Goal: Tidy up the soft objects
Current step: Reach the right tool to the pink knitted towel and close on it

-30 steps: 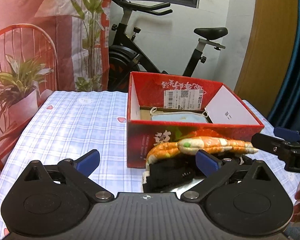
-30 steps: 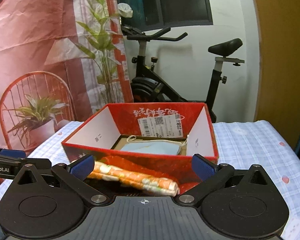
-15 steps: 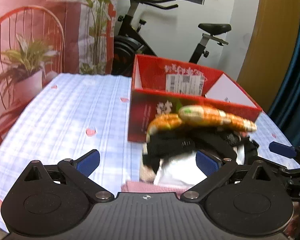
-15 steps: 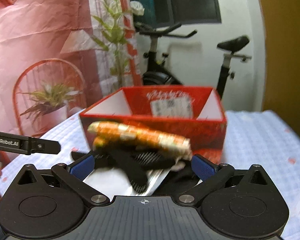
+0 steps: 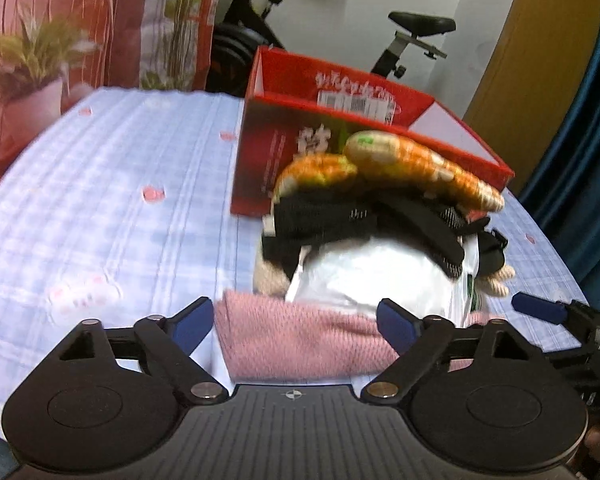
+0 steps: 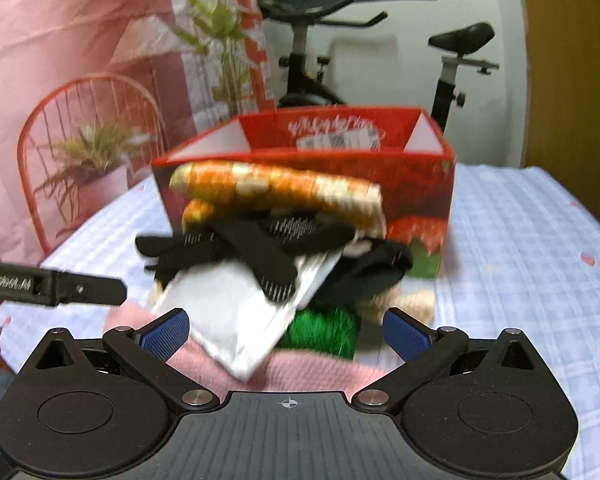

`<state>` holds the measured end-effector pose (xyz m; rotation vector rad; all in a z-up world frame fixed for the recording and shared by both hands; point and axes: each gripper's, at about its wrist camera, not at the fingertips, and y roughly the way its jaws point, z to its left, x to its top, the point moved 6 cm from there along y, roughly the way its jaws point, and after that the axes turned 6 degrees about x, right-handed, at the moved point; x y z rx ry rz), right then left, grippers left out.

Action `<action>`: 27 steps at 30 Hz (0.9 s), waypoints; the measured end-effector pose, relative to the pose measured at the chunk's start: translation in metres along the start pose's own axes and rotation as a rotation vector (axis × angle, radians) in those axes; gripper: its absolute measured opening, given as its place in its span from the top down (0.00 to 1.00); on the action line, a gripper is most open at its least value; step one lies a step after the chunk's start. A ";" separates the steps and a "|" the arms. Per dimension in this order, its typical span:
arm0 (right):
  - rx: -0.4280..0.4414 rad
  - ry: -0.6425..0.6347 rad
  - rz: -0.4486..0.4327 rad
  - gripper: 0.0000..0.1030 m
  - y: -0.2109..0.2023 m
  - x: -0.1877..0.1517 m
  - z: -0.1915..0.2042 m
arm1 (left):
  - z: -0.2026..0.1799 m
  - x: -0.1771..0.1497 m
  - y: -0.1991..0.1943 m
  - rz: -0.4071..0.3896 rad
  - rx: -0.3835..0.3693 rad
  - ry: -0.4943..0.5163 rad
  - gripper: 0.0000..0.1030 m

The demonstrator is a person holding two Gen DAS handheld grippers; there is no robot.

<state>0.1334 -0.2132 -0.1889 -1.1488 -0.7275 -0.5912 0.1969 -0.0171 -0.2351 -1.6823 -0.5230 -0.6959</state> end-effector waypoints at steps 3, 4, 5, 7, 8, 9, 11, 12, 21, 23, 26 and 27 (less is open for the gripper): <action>-0.002 -0.003 0.051 0.01 0.002 -0.014 0.003 | 0.004 -0.010 0.008 0.030 -0.002 -0.012 0.19; -0.010 -0.003 0.065 0.01 0.002 -0.018 0.003 | 0.006 -0.012 0.012 0.040 0.003 -0.017 0.19; -0.017 0.001 0.077 0.03 0.002 -0.023 0.002 | 0.007 -0.013 0.014 0.047 0.006 -0.022 0.20; -0.020 0.025 0.089 0.05 -0.001 -0.029 -0.004 | 0.010 -0.013 0.018 0.055 0.006 -0.036 0.21; -0.024 0.044 0.090 0.06 -0.001 -0.031 -0.008 | 0.011 -0.013 0.019 0.054 0.004 -0.040 0.22; -0.033 0.062 0.089 0.07 -0.002 -0.032 -0.013 | 0.011 -0.013 0.021 0.053 0.004 -0.039 0.23; -0.049 0.095 0.087 0.10 -0.001 -0.032 -0.022 | 0.011 -0.013 0.027 0.056 0.010 -0.032 0.26; -0.050 0.108 0.085 0.11 0.001 -0.032 -0.025 | 0.011 -0.014 0.029 0.062 0.010 -0.029 0.29; -0.026 0.158 0.113 0.23 0.014 -0.038 -0.032 | 0.010 -0.021 0.038 0.097 -0.009 -0.004 0.49; -0.016 0.157 0.113 0.31 0.017 -0.037 -0.031 | 0.010 -0.021 0.037 0.101 -0.014 0.001 0.50; 0.003 0.149 0.122 0.41 0.020 -0.036 -0.026 | 0.008 -0.022 0.037 0.102 -0.011 0.012 0.50; 0.014 0.145 0.126 0.46 0.021 -0.036 -0.024 | 0.007 -0.022 0.037 0.101 -0.007 0.017 0.50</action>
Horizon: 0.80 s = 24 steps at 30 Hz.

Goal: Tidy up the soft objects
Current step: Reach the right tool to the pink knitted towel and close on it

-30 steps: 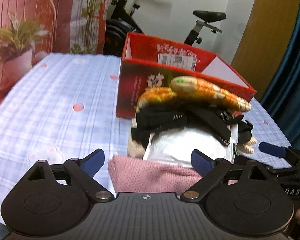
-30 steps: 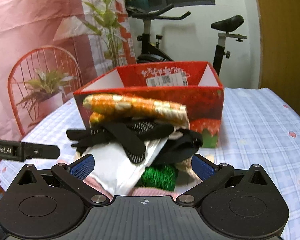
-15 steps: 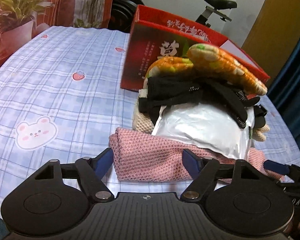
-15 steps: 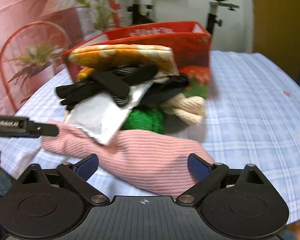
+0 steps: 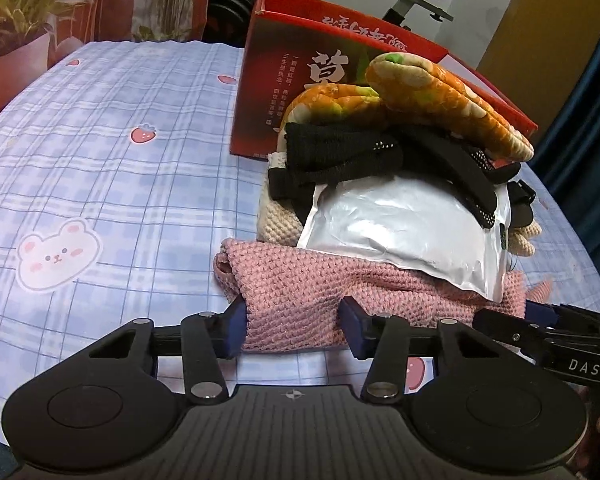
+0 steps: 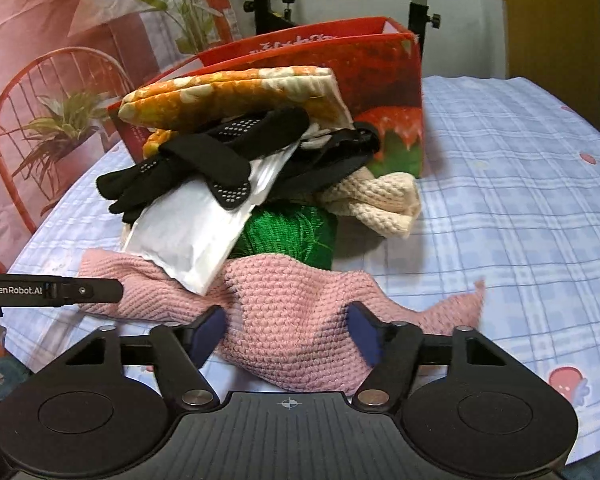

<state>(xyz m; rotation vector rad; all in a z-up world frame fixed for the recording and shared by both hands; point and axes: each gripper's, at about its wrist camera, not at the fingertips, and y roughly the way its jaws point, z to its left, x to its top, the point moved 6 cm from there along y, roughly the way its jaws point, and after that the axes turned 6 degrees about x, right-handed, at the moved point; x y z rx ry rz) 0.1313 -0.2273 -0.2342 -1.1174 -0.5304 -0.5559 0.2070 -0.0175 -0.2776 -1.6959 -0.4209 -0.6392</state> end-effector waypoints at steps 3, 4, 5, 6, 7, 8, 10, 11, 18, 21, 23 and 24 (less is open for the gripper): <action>0.023 -0.017 0.014 0.58 0.003 0.000 0.007 | -0.004 0.000 0.001 -0.005 0.012 0.024 0.49; 0.024 -0.021 0.015 0.59 0.003 0.000 0.007 | -0.005 0.000 0.001 -0.007 0.015 0.030 0.49; 0.024 -0.023 0.016 0.60 0.003 0.000 0.008 | -0.005 0.000 0.001 -0.010 0.016 0.035 0.49; 0.027 -0.020 0.016 0.60 0.003 0.000 0.007 | -0.005 0.000 0.002 -0.015 0.017 0.038 0.49; 0.029 -0.014 0.015 0.61 0.003 0.000 0.006 | -0.005 0.001 0.002 -0.020 0.018 0.041 0.49; 0.032 -0.008 0.014 0.61 0.003 0.001 0.005 | -0.005 0.001 0.002 -0.023 0.019 0.044 0.49; 0.033 -0.006 0.013 0.61 0.003 0.000 0.005 | -0.005 0.000 0.002 -0.027 0.021 0.047 0.49; 0.031 -0.009 0.014 0.61 0.003 0.000 0.006 | -0.005 0.001 0.003 -0.027 0.022 0.049 0.49; 0.030 -0.021 0.019 0.62 0.003 -0.001 0.006 | -0.009 0.008 0.009 -0.024 0.050 0.088 0.44; 0.037 -0.012 0.017 0.62 0.003 -0.001 0.005 | -0.012 0.009 0.012 -0.033 0.065 0.119 0.43; 0.036 -0.013 0.018 0.63 0.002 -0.001 0.005 | -0.012 0.009 0.012 -0.040 0.066 0.122 0.43; 0.034 -0.013 0.021 0.63 0.002 -0.002 0.005 | -0.012 0.009 0.011 -0.042 0.062 0.114 0.51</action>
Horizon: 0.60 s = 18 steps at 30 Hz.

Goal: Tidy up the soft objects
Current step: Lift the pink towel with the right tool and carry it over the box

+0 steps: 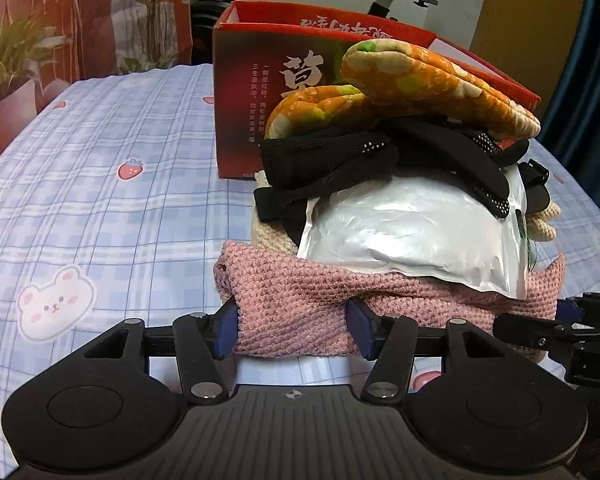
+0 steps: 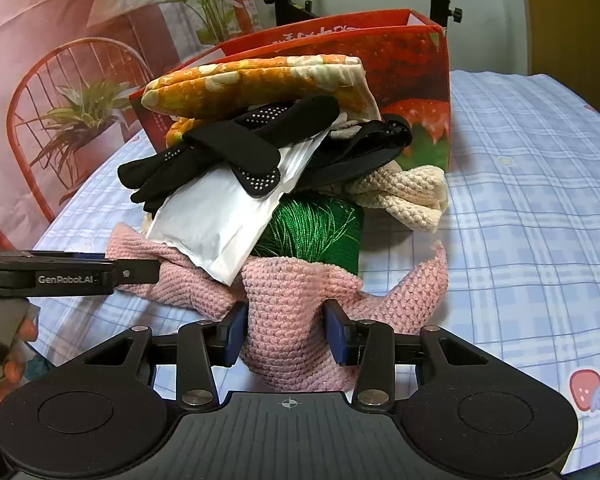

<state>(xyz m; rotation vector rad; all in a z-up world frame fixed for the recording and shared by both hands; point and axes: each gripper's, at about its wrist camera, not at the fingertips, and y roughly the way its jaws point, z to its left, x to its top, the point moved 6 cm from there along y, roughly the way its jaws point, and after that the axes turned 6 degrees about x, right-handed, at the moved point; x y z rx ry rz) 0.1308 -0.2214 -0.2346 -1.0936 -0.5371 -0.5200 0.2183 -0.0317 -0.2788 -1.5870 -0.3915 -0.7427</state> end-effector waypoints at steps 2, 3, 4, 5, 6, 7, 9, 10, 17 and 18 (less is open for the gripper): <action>0.003 0.000 0.004 0.63 -0.001 0.001 0.001 | 0.000 -0.001 -0.004 -0.008 -0.019 -0.007 0.65; 0.009 0.002 0.002 0.65 -0.003 0.001 0.002 | 0.001 -0.002 -0.006 -0.014 -0.016 -0.007 0.74; 0.014 0.006 0.001 0.65 -0.005 0.001 0.002 | 0.001 -0.002 -0.009 -0.020 -0.013 -0.006 0.78; 0.020 0.010 -0.001 0.66 -0.006 0.001 0.002 | 0.001 -0.002 -0.012 -0.026 -0.013 -0.004 0.80; 0.027 0.013 -0.004 0.68 -0.008 0.001 0.002 | 0.000 -0.001 -0.016 -0.036 -0.011 0.002 0.81; 0.033 0.013 -0.008 0.69 -0.010 0.002 0.003 | -0.001 -0.001 -0.020 -0.050 -0.008 0.014 0.82; 0.040 -0.004 -0.022 0.72 -0.016 0.006 0.008 | -0.002 0.001 -0.028 -0.076 -0.007 0.020 0.83; 0.036 -0.016 -0.031 0.72 -0.019 0.008 0.010 | -0.002 0.002 -0.033 -0.093 -0.012 0.013 0.83; 0.040 -0.071 -0.111 0.74 -0.042 0.024 0.024 | -0.001 0.010 -0.068 -0.213 -0.036 -0.018 0.83; 0.042 -0.076 -0.121 0.74 -0.046 0.026 0.025 | -0.001 0.010 -0.071 -0.222 -0.039 -0.017 0.83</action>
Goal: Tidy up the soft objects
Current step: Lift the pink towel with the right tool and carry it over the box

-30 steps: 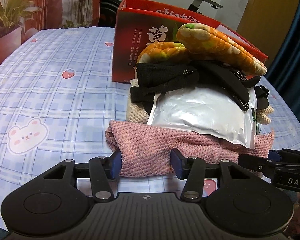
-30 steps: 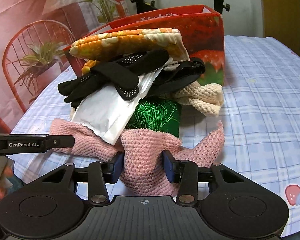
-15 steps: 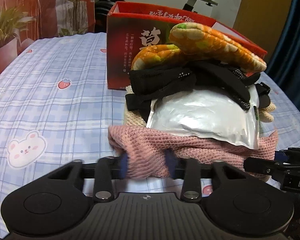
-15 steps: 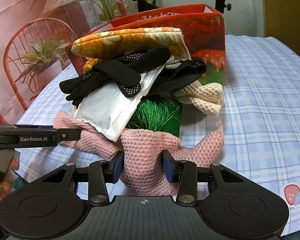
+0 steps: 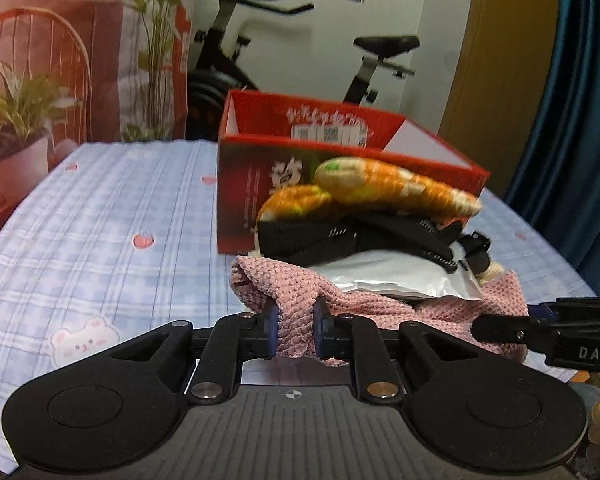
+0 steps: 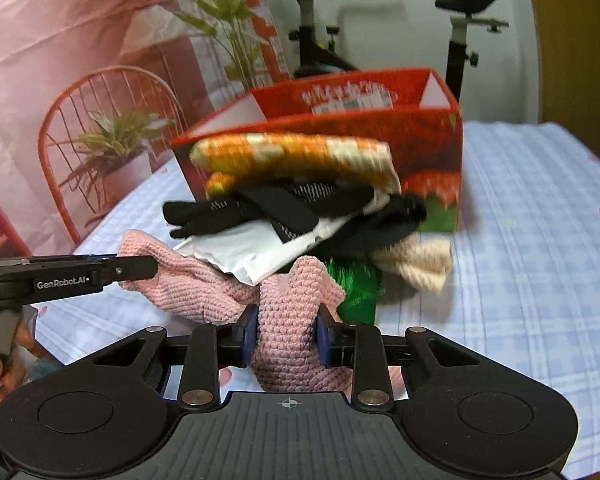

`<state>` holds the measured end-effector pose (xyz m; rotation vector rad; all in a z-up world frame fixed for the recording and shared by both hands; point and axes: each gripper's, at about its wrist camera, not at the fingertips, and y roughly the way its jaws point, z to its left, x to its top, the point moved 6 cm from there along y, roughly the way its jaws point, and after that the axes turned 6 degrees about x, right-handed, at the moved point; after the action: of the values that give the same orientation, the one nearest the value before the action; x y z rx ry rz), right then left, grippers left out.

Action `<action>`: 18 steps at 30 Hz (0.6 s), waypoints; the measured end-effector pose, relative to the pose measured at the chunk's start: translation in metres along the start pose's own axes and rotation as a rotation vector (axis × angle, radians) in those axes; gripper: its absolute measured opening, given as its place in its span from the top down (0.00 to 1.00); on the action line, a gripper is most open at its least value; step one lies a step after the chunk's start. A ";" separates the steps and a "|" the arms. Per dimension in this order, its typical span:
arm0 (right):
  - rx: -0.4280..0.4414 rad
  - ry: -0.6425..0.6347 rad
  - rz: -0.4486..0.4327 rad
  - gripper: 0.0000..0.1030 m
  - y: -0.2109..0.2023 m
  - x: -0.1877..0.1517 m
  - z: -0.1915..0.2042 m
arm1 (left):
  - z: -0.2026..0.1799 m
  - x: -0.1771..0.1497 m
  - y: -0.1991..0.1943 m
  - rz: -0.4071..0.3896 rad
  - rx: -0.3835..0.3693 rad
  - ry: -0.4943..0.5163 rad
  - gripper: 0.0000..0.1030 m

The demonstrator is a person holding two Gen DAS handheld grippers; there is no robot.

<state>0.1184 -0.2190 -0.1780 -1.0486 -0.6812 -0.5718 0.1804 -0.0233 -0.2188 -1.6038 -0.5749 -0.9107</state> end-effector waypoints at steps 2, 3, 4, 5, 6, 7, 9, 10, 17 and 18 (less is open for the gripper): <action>-0.002 -0.011 -0.017 0.75 -0.003 0.005 0.001 | -0.002 0.001 -0.003 -0.013 -0.008 -0.001 0.83; -0.004 -0.016 -0.025 0.75 -0.005 0.008 0.001 | -0.003 0.001 -0.004 -0.016 -0.016 -0.003 0.83; -0.005 -0.021 -0.031 0.75 -0.006 0.009 0.002 | -0.005 0.000 -0.006 -0.016 -0.024 -0.005 0.83; -0.006 -0.024 -0.037 0.76 -0.007 0.011 0.003 | -0.005 -0.001 -0.007 -0.016 -0.029 -0.005 0.83; -0.007 -0.026 -0.043 0.76 -0.008 0.013 0.003 | -0.006 -0.001 -0.007 -0.018 -0.033 -0.007 0.83; -0.007 -0.028 -0.048 0.76 -0.009 0.014 0.004 | -0.006 -0.001 -0.007 -0.019 -0.036 -0.009 0.83; -0.007 -0.032 -0.057 0.76 -0.011 0.017 0.004 | -0.004 0.000 -0.008 -0.025 -0.043 -0.020 0.83; -0.007 -0.037 -0.061 0.77 -0.012 0.018 0.005 | -0.003 0.000 -0.009 -0.029 -0.047 -0.026 0.83; -0.003 -0.081 -0.093 0.77 -0.014 0.033 0.014 | 0.006 0.008 -0.017 -0.078 -0.055 -0.078 0.83; 0.003 -0.084 -0.100 0.77 -0.014 0.037 0.015 | 0.007 0.010 -0.019 -0.087 -0.055 -0.081 0.83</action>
<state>0.1288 -0.2144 -0.1374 -1.0448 -0.8119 -0.6154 0.1731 -0.0129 -0.2003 -1.6817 -0.6855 -0.9364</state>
